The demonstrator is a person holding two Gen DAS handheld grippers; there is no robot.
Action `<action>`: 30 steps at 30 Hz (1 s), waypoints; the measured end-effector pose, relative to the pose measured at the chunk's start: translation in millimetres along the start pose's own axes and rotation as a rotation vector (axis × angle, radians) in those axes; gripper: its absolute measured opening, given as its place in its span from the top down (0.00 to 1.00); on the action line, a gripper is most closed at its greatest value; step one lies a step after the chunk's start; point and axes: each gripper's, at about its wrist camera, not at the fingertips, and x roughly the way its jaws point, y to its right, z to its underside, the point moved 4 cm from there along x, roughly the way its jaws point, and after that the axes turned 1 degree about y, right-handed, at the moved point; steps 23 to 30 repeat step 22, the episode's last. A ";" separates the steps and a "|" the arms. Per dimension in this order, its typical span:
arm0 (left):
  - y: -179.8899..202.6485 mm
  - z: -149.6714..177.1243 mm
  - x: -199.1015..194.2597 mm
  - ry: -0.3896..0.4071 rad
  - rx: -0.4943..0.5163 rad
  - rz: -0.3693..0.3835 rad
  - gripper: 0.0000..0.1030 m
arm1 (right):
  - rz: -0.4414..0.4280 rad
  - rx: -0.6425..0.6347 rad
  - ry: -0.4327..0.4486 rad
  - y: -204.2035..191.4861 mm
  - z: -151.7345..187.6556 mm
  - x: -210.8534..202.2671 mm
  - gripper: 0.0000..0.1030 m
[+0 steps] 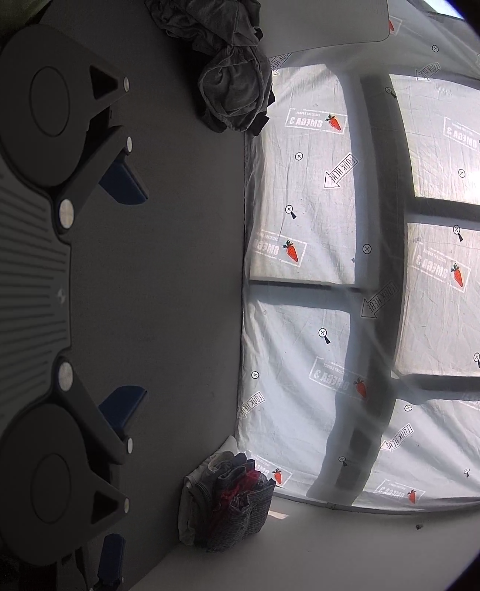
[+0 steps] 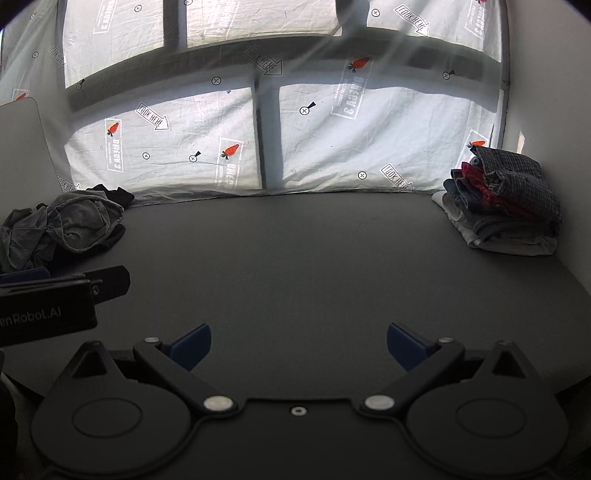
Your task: Fold clothes
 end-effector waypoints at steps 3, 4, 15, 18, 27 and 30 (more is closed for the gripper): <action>-3.8 4.7 -9.3 0.004 0.004 0.005 0.00 | 0.001 -0.010 -0.003 -7.1 8.9 -8.9 0.00; -4.0 6.5 -11.6 0.005 0.007 0.005 0.00 | 0.001 -0.012 -0.001 -8.9 10.8 -11.4 0.00; 1.6 10.2 -21.5 0.020 0.024 0.019 0.00 | 0.020 0.001 0.017 -6.3 11.4 -19.4 0.00; 3.9 11.0 -22.3 0.019 0.029 0.025 0.00 | 0.022 0.007 0.018 -5.7 12.6 -21.2 0.00; 5.2 11.4 -23.2 0.017 0.036 0.029 0.00 | 0.024 0.019 0.018 -8.1 13.9 -23.0 0.00; 5.2 11.4 -23.2 0.017 0.036 0.029 0.00 | 0.024 0.019 0.018 -8.1 13.9 -23.0 0.00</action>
